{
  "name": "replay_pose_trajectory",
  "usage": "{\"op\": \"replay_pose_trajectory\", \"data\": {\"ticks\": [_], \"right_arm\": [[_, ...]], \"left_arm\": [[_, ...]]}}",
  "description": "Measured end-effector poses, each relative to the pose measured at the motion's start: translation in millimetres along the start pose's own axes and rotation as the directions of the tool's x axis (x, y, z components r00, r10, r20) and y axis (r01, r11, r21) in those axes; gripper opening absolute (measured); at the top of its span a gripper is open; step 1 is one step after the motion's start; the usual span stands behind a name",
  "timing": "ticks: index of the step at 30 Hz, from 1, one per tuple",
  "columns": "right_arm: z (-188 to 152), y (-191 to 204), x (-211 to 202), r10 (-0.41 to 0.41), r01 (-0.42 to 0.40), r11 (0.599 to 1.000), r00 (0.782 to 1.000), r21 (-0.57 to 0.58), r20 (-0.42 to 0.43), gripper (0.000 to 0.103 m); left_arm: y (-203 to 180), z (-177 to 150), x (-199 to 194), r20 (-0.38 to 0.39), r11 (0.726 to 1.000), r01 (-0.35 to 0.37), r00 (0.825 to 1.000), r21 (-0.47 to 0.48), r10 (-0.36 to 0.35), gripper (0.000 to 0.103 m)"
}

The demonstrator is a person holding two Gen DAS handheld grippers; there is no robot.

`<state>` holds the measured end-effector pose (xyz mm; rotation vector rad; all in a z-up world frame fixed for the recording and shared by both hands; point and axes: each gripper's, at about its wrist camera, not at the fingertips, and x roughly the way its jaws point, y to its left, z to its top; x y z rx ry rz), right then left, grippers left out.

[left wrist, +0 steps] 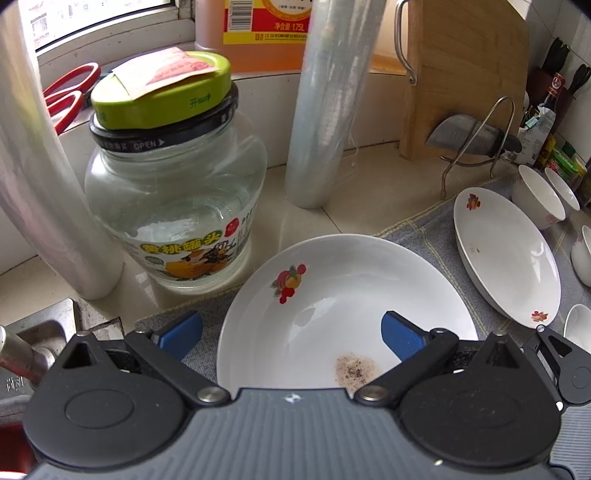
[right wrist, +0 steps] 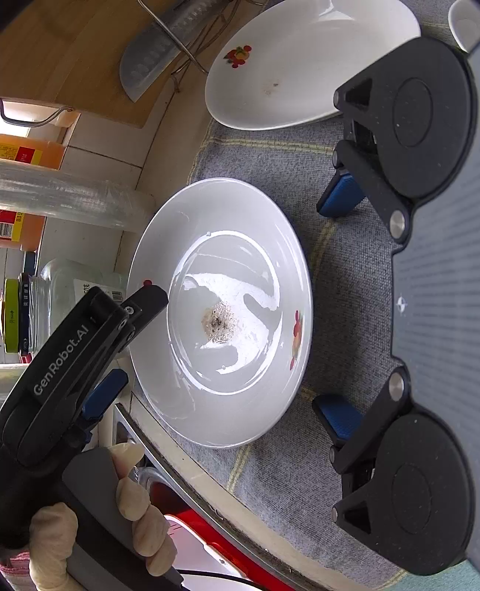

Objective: Organize plates and bowls
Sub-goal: 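Close the left tool on the rim of the stained plate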

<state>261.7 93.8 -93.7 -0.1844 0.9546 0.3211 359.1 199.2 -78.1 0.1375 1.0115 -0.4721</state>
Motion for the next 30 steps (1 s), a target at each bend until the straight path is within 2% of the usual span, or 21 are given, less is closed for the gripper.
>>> {"op": "replay_pose_trajectory", "data": {"ticks": [6, 17, 30], "right_arm": [[2.7, 1.7, -1.8, -0.056, 0.058, 0.996, 0.997, -0.060, 0.044, 0.103], [11.4, -2.7, 2.9, -0.018, 0.025, 0.988, 0.999, -0.152, 0.044, 0.103], [15.9, -10.4, 6.6, 0.044, -0.036, 0.973, 0.999, -0.227, 0.033, 0.103]], "left_arm": [[0.2, 8.8, 12.6, -0.028, 0.999, 0.024, 0.999, 0.029, -0.023, 0.102], [7.5, 16.8, 23.0, -0.104, 0.995, 0.092, 0.991, 0.031, -0.088, 0.100], [2.0, 26.4, 27.8, -0.189, 0.980, 0.140, 0.976, 0.138, -0.112, 0.094]]}}
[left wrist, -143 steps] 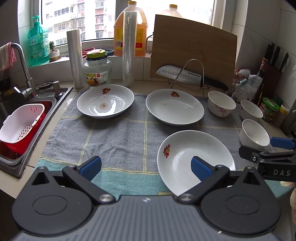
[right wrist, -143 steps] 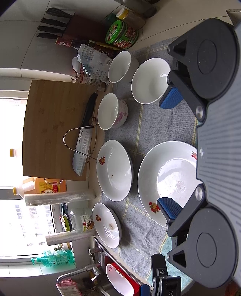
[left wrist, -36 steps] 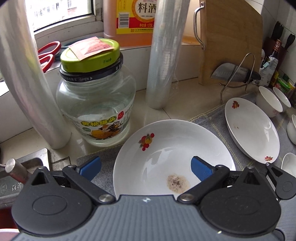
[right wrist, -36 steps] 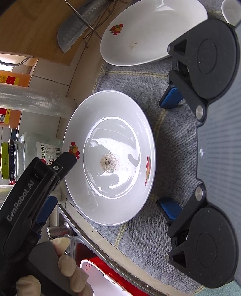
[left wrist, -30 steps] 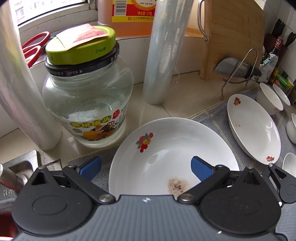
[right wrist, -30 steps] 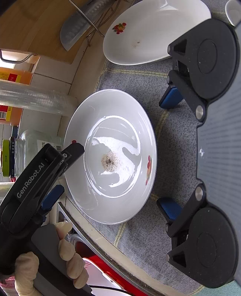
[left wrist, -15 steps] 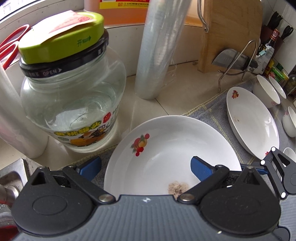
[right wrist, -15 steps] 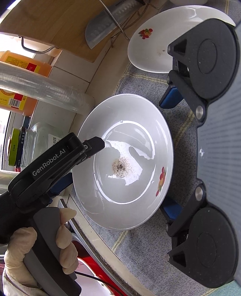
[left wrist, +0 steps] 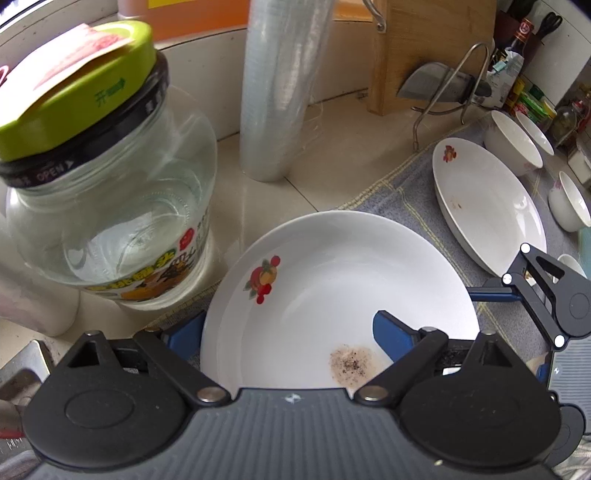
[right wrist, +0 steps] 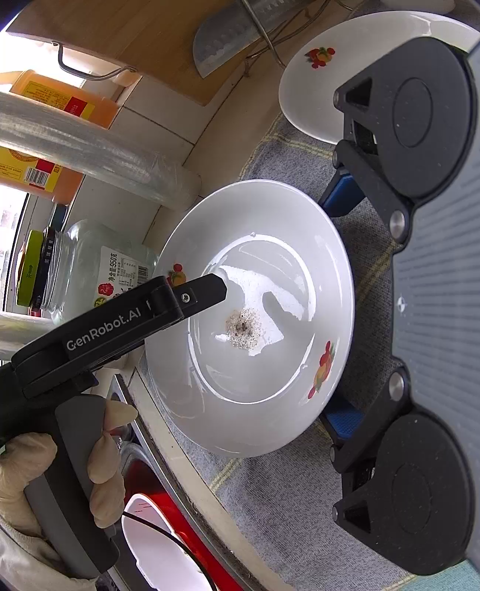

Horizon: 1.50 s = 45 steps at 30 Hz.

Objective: Organize plates and bowls
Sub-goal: 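Close the left tool on the rim of the stained plate, then lift the stained plate off the towel with the left tool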

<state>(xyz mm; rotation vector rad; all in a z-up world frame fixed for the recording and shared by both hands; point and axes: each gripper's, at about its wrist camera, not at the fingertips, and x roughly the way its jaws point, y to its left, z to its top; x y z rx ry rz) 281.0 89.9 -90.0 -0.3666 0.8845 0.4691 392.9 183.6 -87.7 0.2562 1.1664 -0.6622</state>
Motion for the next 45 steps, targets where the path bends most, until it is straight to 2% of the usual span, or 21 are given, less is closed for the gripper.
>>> {"op": "replay_pose_trajectory", "data": {"ticks": [5, 27, 32, 45], "right_arm": [[2.0, -2.6, 2.9, 0.018, -0.018, 1.000, 1.000, -0.001, -0.002, 0.103], [0.8, -12.2, 3.3, 0.055, -0.055, 0.998, 0.998, 0.014, 0.001, 0.103], [1.5, -10.5, -1.7, 0.062, -0.062, 0.998, 0.998, 0.021, 0.008, 0.103], [0.8, -11.8, 0.5, 0.061, -0.061, 0.998, 0.998, 0.022, 0.001, 0.103]], "left_arm": [[-1.4, 3.0, 0.4, -0.017, 0.999, 0.005, 1.000, 0.037, -0.004, 0.094], [-3.6, 5.9, 5.6, -0.021, 0.999, -0.002, 1.000, 0.050, 0.003, 0.093], [-1.0, 4.3, 3.3, -0.013, 0.999, -0.006, 1.000, 0.048, 0.006, 0.088], [0.9, 4.5, 0.2, -0.016, 0.998, 0.012, 1.000, 0.063, -0.011, 0.088]]}}
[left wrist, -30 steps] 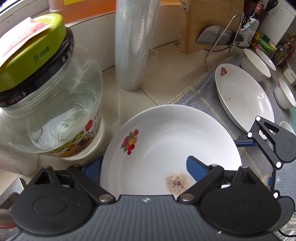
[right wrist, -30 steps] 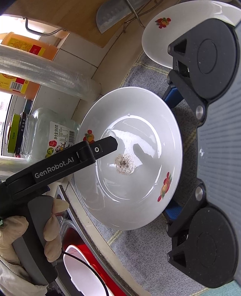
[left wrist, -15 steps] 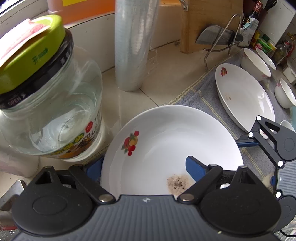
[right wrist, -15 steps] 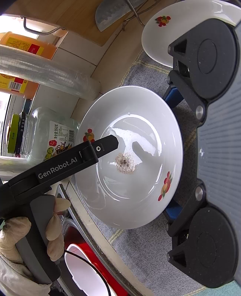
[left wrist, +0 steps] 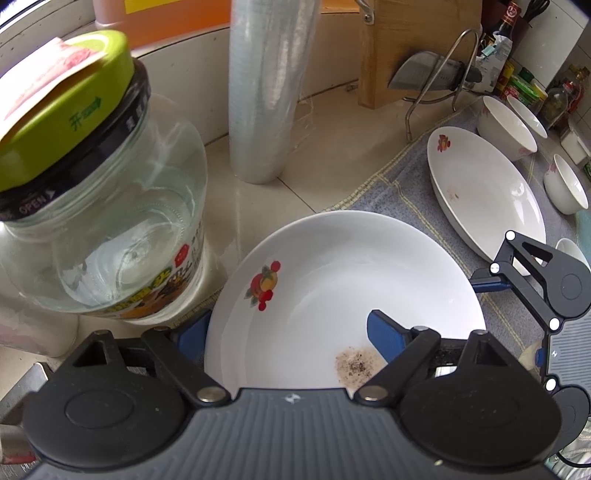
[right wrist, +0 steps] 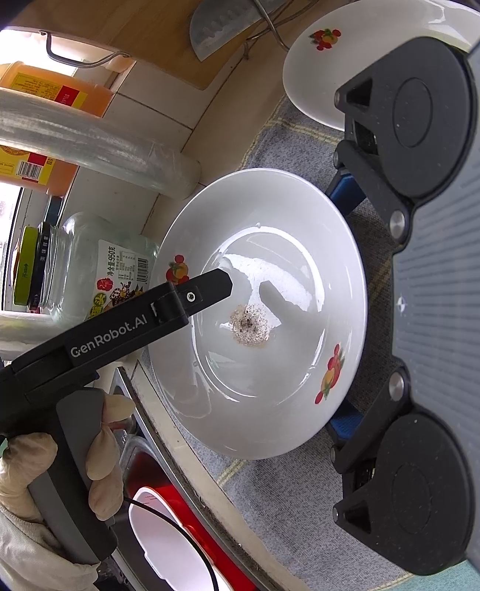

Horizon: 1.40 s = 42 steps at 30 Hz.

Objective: Organize plates and bowls
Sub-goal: 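Lift the stained plate off the towel with the left tool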

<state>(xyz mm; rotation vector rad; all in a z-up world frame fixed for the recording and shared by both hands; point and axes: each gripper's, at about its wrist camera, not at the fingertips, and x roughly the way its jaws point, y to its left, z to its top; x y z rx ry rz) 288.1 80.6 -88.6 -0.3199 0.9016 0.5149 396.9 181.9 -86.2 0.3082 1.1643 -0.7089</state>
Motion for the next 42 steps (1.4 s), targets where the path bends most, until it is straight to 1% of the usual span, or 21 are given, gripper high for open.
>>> {"op": "replay_pose_trajectory", "data": {"ticks": [12, 22, 30, 42], "right_arm": [[-0.9, 5.6, -6.9, 0.000, 0.001, 1.000, 1.000, -0.023, 0.009, 0.103], [-6.8, 16.7, -32.0, 0.012, -0.012, 0.999, 1.000, -0.034, 0.020, 0.103], [-11.2, 35.6, -51.0, 0.023, -0.021, 0.999, 0.999, -0.050, 0.023, 0.103], [-38.5, 66.3, -69.2, 0.055, -0.056, 0.996, 0.998, -0.071, -0.005, 0.103]], "left_arm": [[-1.9, -7.5, -14.3, 0.017, 1.000, 0.013, 1.000, -0.011, -0.013, 0.088], [-15.6, -23.8, -38.2, 0.049, 1.000, 0.005, 0.999, -0.028, -0.004, 0.088], [-32.9, -46.5, -57.8, 0.071, 0.999, -0.005, 0.997, -0.052, 0.008, 0.088], [-62.8, -90.1, -64.8, 0.075, 0.996, -0.012, 0.997, -0.087, 0.018, 0.088]]}}
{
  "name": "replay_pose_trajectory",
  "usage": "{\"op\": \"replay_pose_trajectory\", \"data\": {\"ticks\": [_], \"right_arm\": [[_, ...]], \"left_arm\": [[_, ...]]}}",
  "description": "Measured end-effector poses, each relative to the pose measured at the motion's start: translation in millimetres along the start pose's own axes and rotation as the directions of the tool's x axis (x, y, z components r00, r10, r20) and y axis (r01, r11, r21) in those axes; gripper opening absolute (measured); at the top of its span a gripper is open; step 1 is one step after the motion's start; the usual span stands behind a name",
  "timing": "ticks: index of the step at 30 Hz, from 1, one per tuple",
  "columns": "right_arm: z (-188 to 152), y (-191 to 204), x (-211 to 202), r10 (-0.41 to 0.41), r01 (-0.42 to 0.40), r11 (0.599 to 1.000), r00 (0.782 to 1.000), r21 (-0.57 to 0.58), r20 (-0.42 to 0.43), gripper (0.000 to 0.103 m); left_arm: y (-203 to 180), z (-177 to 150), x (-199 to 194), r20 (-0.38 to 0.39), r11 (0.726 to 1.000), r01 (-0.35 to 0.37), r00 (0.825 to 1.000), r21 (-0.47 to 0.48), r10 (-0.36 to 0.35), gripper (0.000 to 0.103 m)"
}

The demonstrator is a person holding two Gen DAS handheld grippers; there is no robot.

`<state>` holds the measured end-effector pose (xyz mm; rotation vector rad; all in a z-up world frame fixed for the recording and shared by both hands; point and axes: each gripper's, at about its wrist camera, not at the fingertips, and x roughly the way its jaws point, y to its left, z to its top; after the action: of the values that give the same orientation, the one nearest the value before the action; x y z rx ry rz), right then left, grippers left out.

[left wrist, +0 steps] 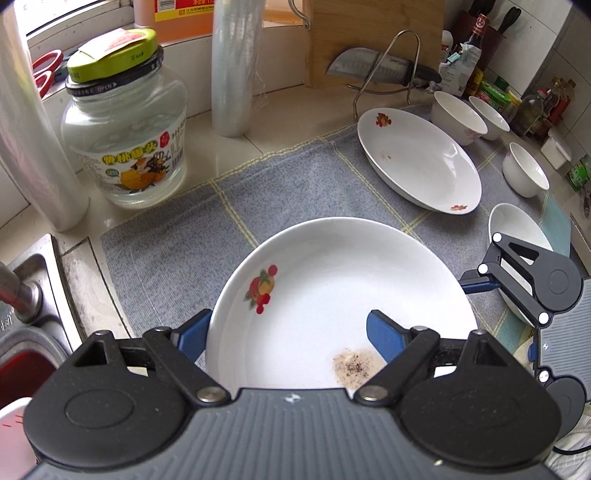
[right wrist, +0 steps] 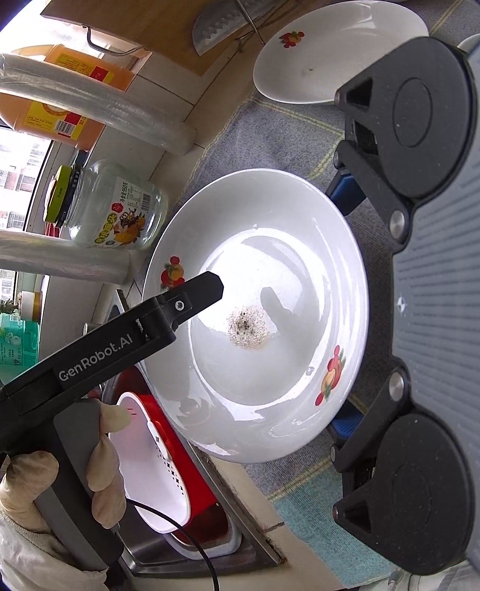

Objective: Organize plates and bowls
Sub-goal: 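Lift the stained plate off the towel with the left tool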

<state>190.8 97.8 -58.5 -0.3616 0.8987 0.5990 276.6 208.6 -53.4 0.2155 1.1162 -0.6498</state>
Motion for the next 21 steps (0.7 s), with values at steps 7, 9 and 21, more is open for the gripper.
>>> {"op": "replay_pose_trajectory", "data": {"ticks": [7, 9, 21], "right_arm": [[-12.9, 13.6, -5.5, 0.003, -0.003, 1.000, 1.000, 0.005, -0.022, 0.103], [-16.0, 16.6, -7.7, -0.001, 0.001, 1.000, 1.000, 0.011, -0.026, 0.103], [-32.6, 22.4, -8.4, -0.005, 0.007, 0.999, 0.999, 0.031, -0.053, 0.103]], "left_arm": [[-11.3, -20.2, -2.2, 0.000, 1.000, 0.008, 1.000, -0.006, -0.008, 0.088], [-14.1, -24.1, -1.4, 0.001, 1.000, 0.016, 1.000, -0.009, -0.016, 0.088], [-29.3, -36.6, 2.9, -0.006, 1.000, 0.026, 1.000, 0.005, -0.026, 0.088]]}}
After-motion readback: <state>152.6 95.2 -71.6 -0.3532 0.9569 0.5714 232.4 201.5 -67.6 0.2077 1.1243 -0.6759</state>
